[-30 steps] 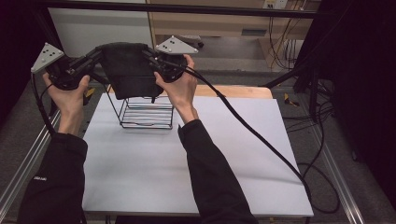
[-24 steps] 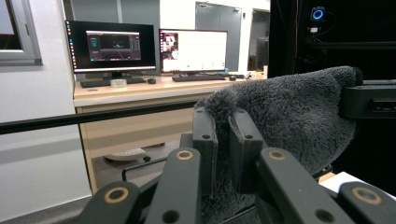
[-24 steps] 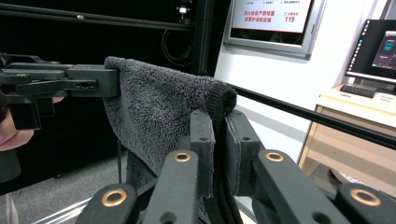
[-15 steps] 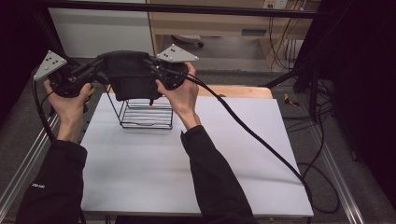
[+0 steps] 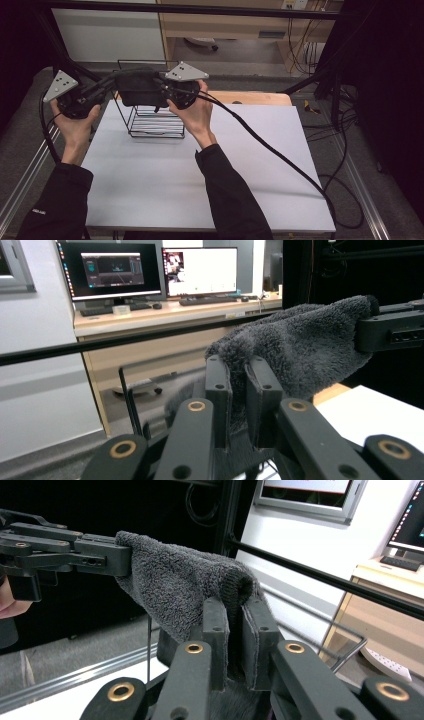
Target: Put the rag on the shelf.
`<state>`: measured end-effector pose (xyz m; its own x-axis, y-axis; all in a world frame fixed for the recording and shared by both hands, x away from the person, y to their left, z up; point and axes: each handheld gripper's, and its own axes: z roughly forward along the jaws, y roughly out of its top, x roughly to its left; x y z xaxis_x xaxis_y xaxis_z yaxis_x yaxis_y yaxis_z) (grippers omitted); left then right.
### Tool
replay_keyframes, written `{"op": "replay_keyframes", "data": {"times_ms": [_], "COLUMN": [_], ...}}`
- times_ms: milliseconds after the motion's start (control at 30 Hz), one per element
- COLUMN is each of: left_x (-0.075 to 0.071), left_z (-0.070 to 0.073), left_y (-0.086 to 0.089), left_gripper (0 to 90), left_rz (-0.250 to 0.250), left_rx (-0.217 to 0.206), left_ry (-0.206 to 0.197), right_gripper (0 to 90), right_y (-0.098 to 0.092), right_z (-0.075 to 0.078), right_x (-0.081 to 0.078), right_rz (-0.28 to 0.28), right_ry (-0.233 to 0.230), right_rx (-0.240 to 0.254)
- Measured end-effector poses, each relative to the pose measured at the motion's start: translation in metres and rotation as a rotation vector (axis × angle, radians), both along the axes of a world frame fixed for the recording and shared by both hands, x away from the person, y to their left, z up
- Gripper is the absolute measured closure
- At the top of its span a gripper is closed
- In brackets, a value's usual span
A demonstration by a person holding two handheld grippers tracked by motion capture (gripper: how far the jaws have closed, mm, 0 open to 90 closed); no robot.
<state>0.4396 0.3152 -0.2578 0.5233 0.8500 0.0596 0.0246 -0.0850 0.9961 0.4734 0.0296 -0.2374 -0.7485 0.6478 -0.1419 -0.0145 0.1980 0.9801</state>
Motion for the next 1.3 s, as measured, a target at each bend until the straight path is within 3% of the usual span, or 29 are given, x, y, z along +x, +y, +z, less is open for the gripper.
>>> {"op": "replay_keyframes", "data": {"times_ms": [200, 333, 533, 867, 1133, 1300], "left_x": [-0.001, -0.002, -0.002, -0.004, -0.007, -0.006], "left_z": [-0.013, -0.017, -0.024, -0.034, -0.039, -0.046], "left_y": [0.001, -0.001, 0.000, 0.002, -0.002, -0.002], "left_gripper": [80.9, 80.3, 77.6, 74.1, 67.4, 61.3], "left_rz": [0.002, 0.010, 0.022, 0.011, 0.017, 0.028], "left_rx": [0.015, 0.051, 0.093, 0.082, 0.107, 0.105], "left_ry": [0.031, 0.055, 0.122, 0.155, 0.192, 0.237], "right_gripper": [81.5, 79.8, 71.3, 55.3, 45.3, 40.2], "right_y": [0.000, -0.001, 0.001, -0.002, -0.008, -0.015], "right_z": [-0.013, -0.021, -0.033, -0.038, -0.049, -0.063], "right_x": [-0.002, -0.004, -0.009, -0.018, -0.020, -0.016], "right_rz": [0.008, 0.011, 0.014, -0.004, -0.023, -0.035], "right_ry": [0.030, 0.041, 0.051, 0.037, 0.082, 0.142], "right_rx": [-0.011, -0.013, -0.041, -0.067, -0.077, -0.073]}}
